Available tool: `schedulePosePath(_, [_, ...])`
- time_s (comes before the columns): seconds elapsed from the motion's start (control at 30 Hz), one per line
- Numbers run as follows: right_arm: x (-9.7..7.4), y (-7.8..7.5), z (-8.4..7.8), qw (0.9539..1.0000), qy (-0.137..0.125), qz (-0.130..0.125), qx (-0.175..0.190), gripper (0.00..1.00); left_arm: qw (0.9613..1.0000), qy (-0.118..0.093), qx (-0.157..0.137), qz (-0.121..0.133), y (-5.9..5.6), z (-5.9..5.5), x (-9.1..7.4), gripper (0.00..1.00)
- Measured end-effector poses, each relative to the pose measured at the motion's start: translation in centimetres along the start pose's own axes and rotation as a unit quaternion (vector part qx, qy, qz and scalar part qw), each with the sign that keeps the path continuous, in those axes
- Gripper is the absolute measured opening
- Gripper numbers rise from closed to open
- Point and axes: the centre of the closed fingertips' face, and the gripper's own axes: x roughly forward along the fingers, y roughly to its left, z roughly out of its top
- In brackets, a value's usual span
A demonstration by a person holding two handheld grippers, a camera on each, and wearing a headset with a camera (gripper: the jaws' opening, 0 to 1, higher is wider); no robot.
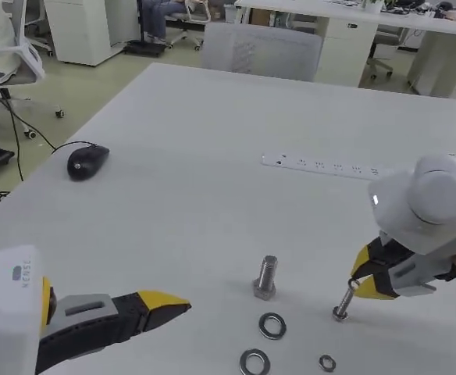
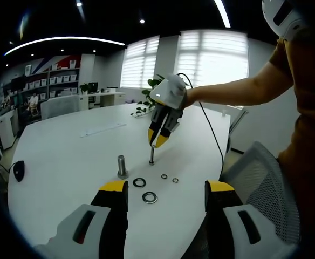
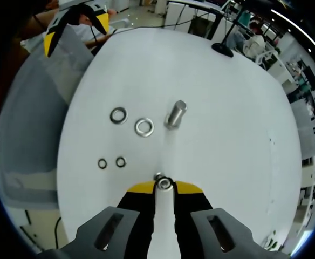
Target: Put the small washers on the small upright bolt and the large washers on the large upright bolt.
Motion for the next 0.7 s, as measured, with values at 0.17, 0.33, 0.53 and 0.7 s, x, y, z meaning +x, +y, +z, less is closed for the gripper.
schedulePosePath(0.17, [0.5,-0.2,-0.3,1.0000,0.007,0.004,0.001,0.12,1.0000,0.001,-0.002,0.000,0.0,-0.2,0.1,0.56])
schedulePosePath(0.33, [0.7,-0.1,-0.4,0.9999,0.009,0.010,0.000,0.12,1.0000,0.001,-0.003,0.001,0.1,-0.2,0.2,0.56])
schedulePosePath(0.53, [1.2,0.0,-0.7,0.9998,0.015,0.014,-0.006,0.12,1.0000,-0.001,-0.006,0.003,0.2,-0.1,0.3,0.56])
schedulePosePath(0.7, [2.3,-0.1,-1.1,0.9996,0.020,0.018,-0.007,0.12,1.0000,0.002,-0.006,0.003,0.2,-0.2,0.4,0.56])
